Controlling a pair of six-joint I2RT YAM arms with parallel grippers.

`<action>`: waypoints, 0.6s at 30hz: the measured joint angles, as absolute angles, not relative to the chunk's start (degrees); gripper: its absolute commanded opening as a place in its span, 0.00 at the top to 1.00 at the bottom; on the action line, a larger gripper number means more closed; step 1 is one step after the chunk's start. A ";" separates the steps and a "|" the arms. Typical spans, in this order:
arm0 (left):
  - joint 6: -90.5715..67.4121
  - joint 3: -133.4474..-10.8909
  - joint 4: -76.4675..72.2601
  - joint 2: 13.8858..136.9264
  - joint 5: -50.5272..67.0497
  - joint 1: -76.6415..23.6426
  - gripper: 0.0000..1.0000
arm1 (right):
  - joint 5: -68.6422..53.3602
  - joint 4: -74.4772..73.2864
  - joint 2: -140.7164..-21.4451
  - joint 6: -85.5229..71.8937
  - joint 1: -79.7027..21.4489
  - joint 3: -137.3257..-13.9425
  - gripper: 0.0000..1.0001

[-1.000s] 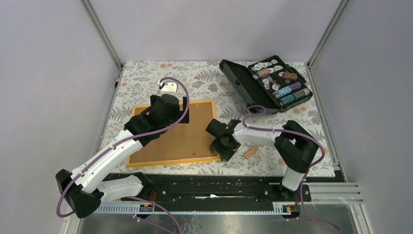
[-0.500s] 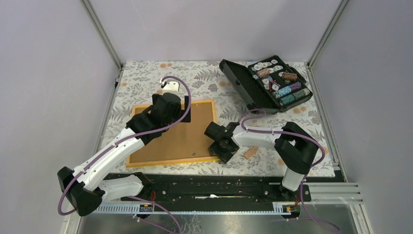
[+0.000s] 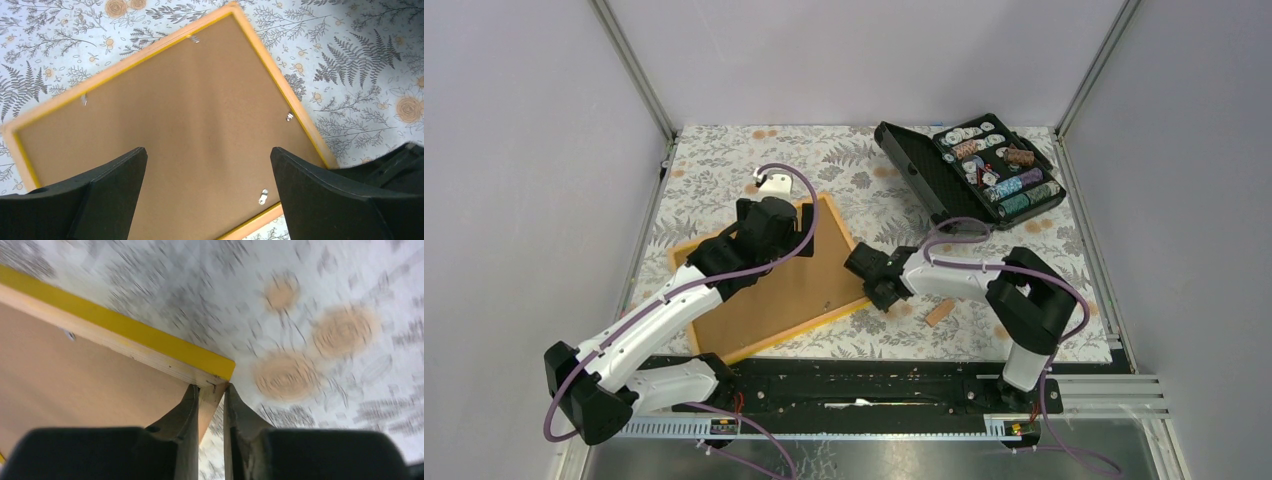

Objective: Put the photo into the frame

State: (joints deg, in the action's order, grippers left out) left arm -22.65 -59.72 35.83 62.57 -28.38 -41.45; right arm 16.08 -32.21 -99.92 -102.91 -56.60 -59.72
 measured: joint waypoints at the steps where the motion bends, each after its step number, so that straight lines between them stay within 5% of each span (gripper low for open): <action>1: -22.59 -59.59 35.81 62.48 -28.69 -41.47 0.01 | 17.87 -31.88 -100.55 -102.19 -55.75 -60.45 0.91; 12: -22.22 -59.37 35.79 61.98 -30.76 -42.30 0.01 | 32.01 -31.31 -108.22 -77.67 -46.96 -70.83 0.92; 18: -22.15 -59.35 35.75 61.93 -31.42 -42.46 0.01 | 35.00 -32.27 -116.09 -60.36 -43.53 -83.50 0.83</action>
State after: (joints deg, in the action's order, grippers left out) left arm -22.15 -59.35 35.75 61.93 -31.42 -42.46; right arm 35.00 -32.27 -116.09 -60.36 -43.53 -83.50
